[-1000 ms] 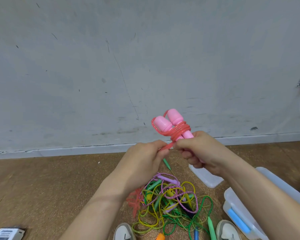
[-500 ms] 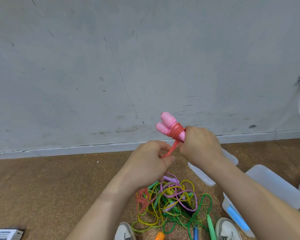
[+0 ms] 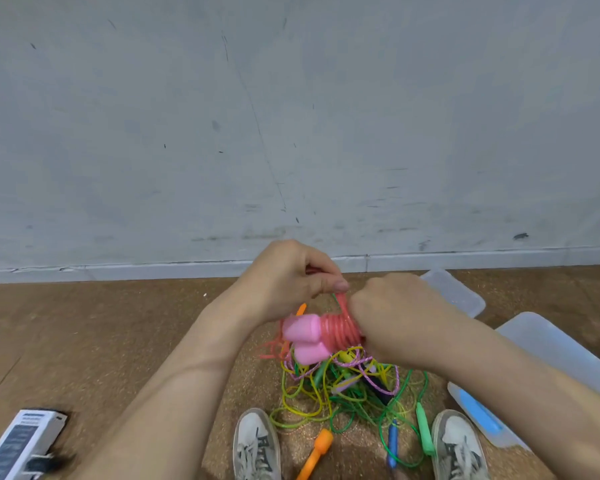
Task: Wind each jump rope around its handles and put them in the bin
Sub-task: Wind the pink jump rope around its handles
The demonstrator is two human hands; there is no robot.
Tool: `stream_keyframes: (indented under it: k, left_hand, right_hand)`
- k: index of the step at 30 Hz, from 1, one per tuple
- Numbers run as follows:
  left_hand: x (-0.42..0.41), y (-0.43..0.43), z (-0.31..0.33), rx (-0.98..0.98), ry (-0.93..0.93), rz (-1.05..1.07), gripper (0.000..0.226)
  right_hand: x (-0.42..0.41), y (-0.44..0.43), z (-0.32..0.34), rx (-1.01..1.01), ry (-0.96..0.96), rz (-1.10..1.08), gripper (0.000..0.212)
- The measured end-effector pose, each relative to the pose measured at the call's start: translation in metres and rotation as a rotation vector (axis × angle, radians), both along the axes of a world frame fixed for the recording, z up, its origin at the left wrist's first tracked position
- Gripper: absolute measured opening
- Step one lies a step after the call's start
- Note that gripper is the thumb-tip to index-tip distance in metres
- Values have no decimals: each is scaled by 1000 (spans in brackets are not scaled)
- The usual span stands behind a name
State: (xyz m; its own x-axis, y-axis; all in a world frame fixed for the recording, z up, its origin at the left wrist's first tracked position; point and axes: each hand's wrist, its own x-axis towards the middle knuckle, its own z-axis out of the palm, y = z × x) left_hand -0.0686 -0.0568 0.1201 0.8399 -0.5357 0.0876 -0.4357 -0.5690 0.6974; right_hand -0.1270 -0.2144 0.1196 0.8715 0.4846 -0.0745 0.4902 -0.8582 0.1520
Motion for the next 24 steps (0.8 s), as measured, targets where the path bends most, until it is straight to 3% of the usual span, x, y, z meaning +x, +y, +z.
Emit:
stream_keyframes:
  k: [5, 8, 11, 14, 17, 21, 24]
  left_hand:
    - [4, 7, -9, -144, 389, -64, 46]
    - [5, 1, -10, -293, 599, -21, 37]
    - [19, 4, -31, -353, 707, 112, 28]
    - [16, -1, -39, -314, 599, 250, 20]
    - [0, -21, -27, -445, 470, 129, 35]
    - [-2, -23, -15, -656, 542, 66, 27]
    - [-3, -20, -13, -592, 406, 24, 18]
  right_hand:
    - [0, -8, 7, 207, -52, 36, 17]
    - [-1, -17, 12, 459, 27, 37, 21]
    - [1, -23, 18, 713, 224, 19, 14]
    - [5, -26, 18, 1004, 404, -60, 15]
    - [10, -29, 20, 1302, 511, -228, 35]
    - [15, -34, 23, 1458, 620, -330, 39]
    - [12, -35, 25, 1492, 734, -301, 25]
